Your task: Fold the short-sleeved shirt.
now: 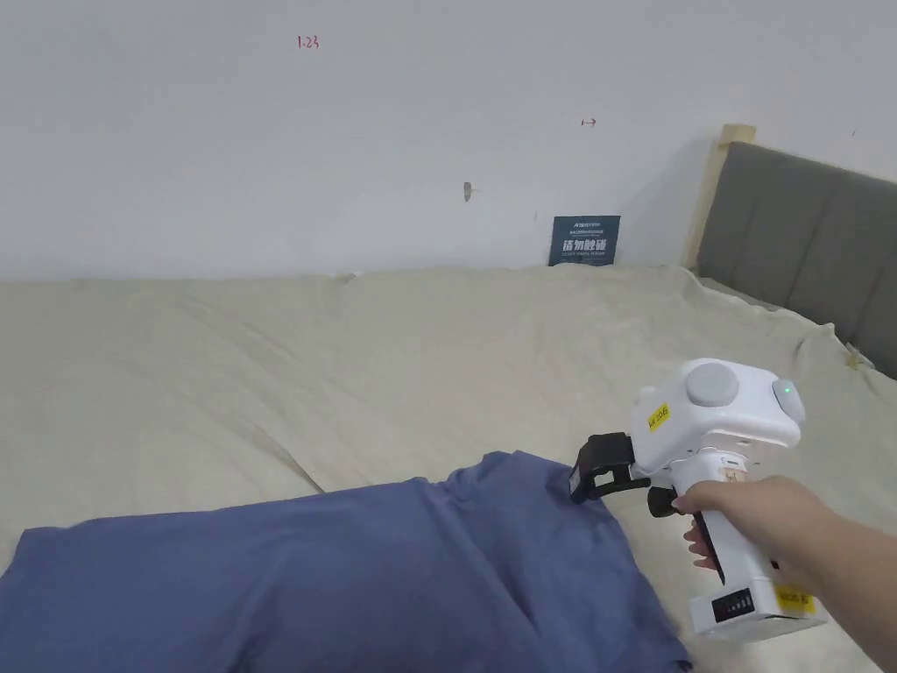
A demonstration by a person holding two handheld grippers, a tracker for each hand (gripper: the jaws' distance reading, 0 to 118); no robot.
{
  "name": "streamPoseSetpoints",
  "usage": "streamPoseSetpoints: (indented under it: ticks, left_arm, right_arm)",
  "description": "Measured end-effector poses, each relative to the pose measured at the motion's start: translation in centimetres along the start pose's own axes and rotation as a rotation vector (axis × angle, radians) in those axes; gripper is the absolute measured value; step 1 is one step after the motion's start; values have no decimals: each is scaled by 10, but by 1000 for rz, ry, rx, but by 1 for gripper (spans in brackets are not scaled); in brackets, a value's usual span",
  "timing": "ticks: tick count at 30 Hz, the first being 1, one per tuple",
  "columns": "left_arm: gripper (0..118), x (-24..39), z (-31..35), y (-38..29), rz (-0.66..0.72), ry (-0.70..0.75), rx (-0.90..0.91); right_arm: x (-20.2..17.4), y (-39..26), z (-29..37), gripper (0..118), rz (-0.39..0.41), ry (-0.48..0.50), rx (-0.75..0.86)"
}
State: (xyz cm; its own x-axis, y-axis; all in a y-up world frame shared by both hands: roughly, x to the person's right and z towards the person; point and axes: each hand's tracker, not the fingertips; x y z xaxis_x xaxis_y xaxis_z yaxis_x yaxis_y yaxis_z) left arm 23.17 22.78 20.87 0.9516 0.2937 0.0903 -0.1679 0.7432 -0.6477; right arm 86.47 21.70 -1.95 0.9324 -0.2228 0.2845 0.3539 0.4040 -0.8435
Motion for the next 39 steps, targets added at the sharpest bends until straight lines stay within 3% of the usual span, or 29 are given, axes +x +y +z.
streamPoseSetpoints:
  ticks: [4, 6, 7, 8, 9, 13, 17, 24, 25, 26, 27, 28, 36, 39]
  left_arm:
    - [0, -9, -13, 1, 15, 18, -22]
    - [0, -12, -19, -1, 27, 22, -40]
    - [0, -12, -22, -2, 34, 21, -48]
    - [0, -12, -26, -3, 41, 20, -56]
    - [0, -15, -28, -5, 47, 21, -62]
    - [0, -13, -35, 4, 56, 1, -71]
    - [0, -10, -45, 54, 35, -43, -44]
    - [4, -12, -149, 170, 1, -62, -206]
    - [17, -14, -169, 181, -6, -52, -218]
    - [43, -14, -186, 191, -7, -46, -238]
    - [94, -13, -206, 198, -36, -27, -274]
    - [118, -11, -223, 203, -68, 8, -304]
    - [116, -9, -320, 206, -159, 137, -413]
    - [112, -10, -329, 201, -163, 93, -455]
  right_arm:
    - [-4, 7, -18, 91, -13, 24, -33]
    - [-7, 6, -25, 81, -5, 16, -57]
    - [-9, 5, -27, 69, 9, 22, -64]
    - [-16, 0, -29, 39, 31, 21, -71]
    - [-19, -2, -29, 1, 49, 16, -71]
    - [-24, -7, -14, 1, 86, 16, -12]
    - [-20, -8, 3, 1, 111, 40, 68]
    - [-21, -17, 31, 1, 105, 92, 97]
    - [-21, -19, 30, 1, 103, 93, 93]
    - [-22, -21, 29, 1, 97, 99, 90]
    - [-22, -22, 27, 1, 92, 114, 84]
    - [-21, -21, 22, 1, 90, 119, 76]
    - [-26, -20, 2, 1, 105, 134, 22]
    - [-30, -19, -5, 1, 142, 116, 1]
